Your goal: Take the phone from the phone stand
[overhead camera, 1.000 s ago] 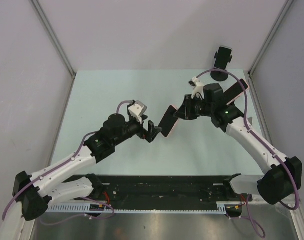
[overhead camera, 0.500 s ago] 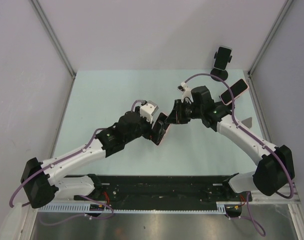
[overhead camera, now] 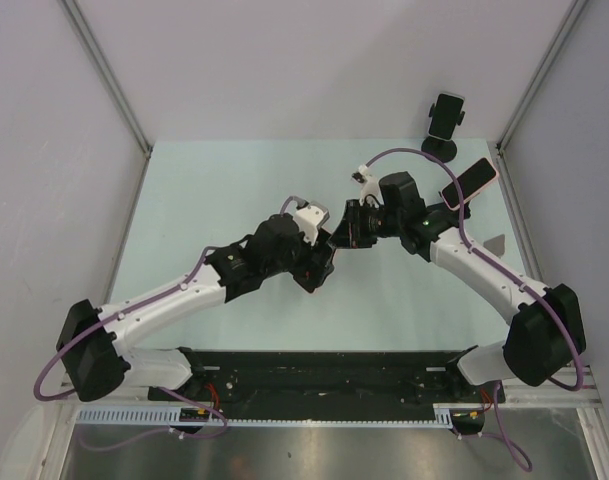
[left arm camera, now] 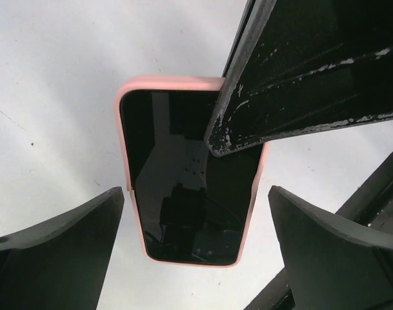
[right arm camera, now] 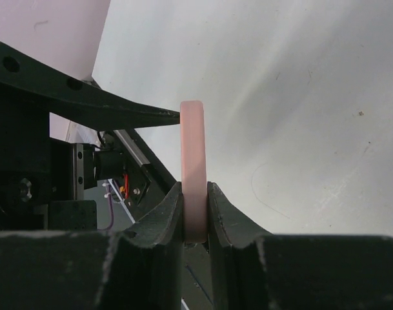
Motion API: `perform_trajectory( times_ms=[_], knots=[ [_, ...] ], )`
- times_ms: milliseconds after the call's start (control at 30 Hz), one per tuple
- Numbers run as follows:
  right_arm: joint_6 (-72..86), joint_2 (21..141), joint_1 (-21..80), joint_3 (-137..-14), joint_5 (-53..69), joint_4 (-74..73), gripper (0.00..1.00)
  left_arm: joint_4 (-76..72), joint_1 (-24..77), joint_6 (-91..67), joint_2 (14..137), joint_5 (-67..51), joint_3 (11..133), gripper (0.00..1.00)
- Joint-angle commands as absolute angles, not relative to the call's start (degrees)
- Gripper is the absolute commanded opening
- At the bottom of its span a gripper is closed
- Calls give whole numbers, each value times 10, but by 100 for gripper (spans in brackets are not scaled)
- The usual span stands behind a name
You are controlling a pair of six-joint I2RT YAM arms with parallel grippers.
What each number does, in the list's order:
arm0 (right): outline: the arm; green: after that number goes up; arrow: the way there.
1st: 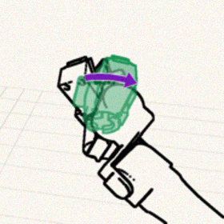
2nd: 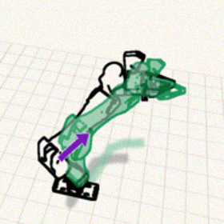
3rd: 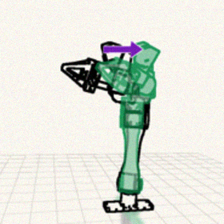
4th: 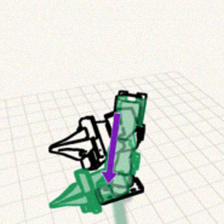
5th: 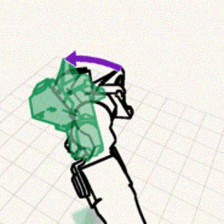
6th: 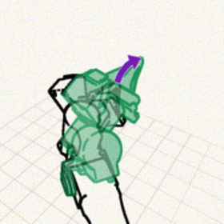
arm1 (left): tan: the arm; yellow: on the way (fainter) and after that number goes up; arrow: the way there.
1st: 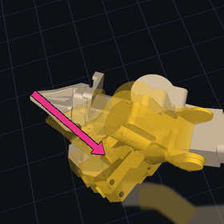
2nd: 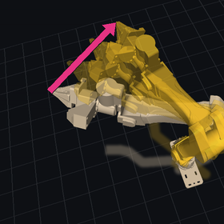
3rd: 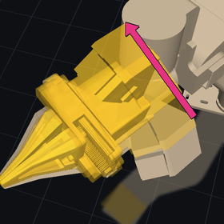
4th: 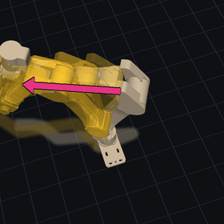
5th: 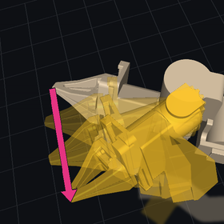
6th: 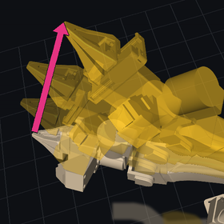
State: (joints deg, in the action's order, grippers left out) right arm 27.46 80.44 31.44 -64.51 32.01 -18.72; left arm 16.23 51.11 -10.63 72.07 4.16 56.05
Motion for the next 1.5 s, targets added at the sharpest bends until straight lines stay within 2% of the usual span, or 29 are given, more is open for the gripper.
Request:
perform_trajectory(
  times_ms=[0, 333, 600, 700, 800, 833, 900, 933, 1033, 1067, 1133, 1167, 1267, 1467],
  knots=[
    [294, 803, 318, -655, 356, -140, 0, 174, 516, -113, 725, 24, 588, 100],
    [300, 805, 320, -654, 367, -132, 0, 176, 516, -104, 728, 44, 579, 100],
    [302, 805, 320, -654, 372, -129, 0, 176, 516, -100, 736, 56, 573, 89],
    [302, 804, 320, -655, 374, -129, 0, 177, 516, -99, 735, 57, 571, 81],
    [300, 806, 320, -655, 372, -130, 0, 176, 516, -96, 733, 58, 572, 69],
    [299, 803, 320, -655, 370, -130, 0, 177, 516, -96, 732, 59, 572, 59],
    [295, 801, 317, -655, 364, -134, 1, 177, 516, -94, 729, 67, 572, 47],
    [293, 797, 316, -655, 360, -139, 4, 176, 516, -92, 725, 69, 572, 37],
    [281, 782, 304, -655, 345, -148, 29, 180, 513, -84, 722, 82, 573, 23],
    [278, 779, 297, -655, 343, -150, 46, 181, 509, -83, 723, 83, 575, 21],
    [267, 759, 290, -655, 328, -159, 62, 190, 499, -81, 725, 84, 577, 16],
    [262, 752, 286, -655, 320, -163, 77, 192, 485, -81, 727, 81, 579, 15],
    [240, 718, 270, -655, 274, -184, 98, 201, 439, -80, 735, 62, 584, 10],
    [184, 645, 253, -655, 121, -244, 100, 233, 294, -57, 783, 30, 628, 8]
  ],
)
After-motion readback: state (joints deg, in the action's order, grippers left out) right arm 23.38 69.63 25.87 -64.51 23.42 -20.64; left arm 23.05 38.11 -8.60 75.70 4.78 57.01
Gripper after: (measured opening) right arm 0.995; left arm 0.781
